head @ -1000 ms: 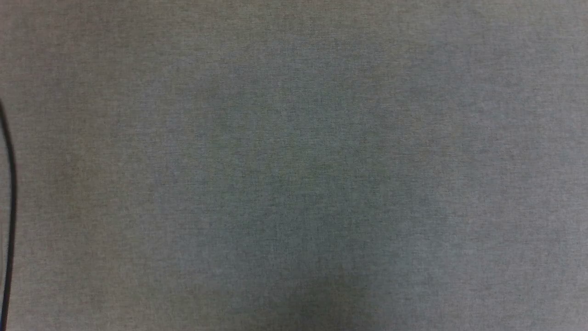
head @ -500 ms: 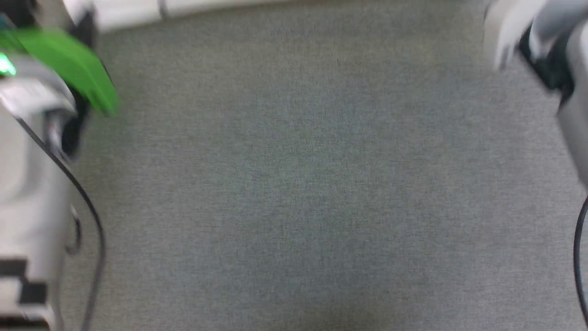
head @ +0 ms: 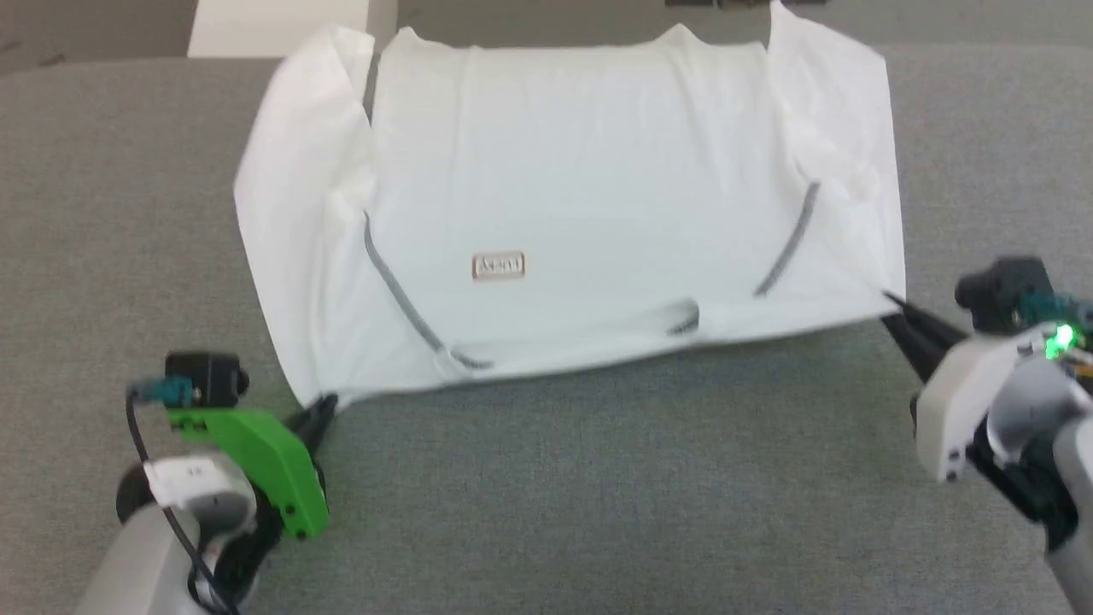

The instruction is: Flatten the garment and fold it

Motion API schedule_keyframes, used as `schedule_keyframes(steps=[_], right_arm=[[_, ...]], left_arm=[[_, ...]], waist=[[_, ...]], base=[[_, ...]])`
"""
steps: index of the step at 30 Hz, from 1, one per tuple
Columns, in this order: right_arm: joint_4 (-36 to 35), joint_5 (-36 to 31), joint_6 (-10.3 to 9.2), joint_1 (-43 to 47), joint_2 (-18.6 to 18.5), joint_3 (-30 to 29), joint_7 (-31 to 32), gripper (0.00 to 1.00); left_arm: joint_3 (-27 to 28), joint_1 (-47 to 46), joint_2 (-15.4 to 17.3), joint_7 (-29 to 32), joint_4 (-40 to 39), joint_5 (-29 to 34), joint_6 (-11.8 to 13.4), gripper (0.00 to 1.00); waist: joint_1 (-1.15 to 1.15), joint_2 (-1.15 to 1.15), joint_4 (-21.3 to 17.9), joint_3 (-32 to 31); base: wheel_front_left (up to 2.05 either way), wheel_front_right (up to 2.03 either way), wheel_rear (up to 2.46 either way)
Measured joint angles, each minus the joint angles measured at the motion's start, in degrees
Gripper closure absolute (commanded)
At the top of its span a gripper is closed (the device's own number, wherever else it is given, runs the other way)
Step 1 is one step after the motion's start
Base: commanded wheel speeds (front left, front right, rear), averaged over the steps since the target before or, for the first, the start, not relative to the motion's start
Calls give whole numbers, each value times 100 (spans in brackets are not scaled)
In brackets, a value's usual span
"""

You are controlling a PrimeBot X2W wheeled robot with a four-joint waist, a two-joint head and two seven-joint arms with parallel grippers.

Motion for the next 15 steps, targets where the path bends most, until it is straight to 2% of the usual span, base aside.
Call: schedule_keyframes(steps=[8, 15], right_arm=[[-1087, -420, 0, 1781, 672, -1127, 502, 100], [-1619, -612, 0, 2786, 1185, -1712, 1087, 100]], left_arm=[[10, 1461, -21, 491, -977, -244, 554, 100], [-98, 2332, -53, 825, -1603, -332, 992, 100]], waist=[[0, 0, 29, -529], [0, 0, 61, -739]], base=[[0, 0, 0], [0, 0, 0]])
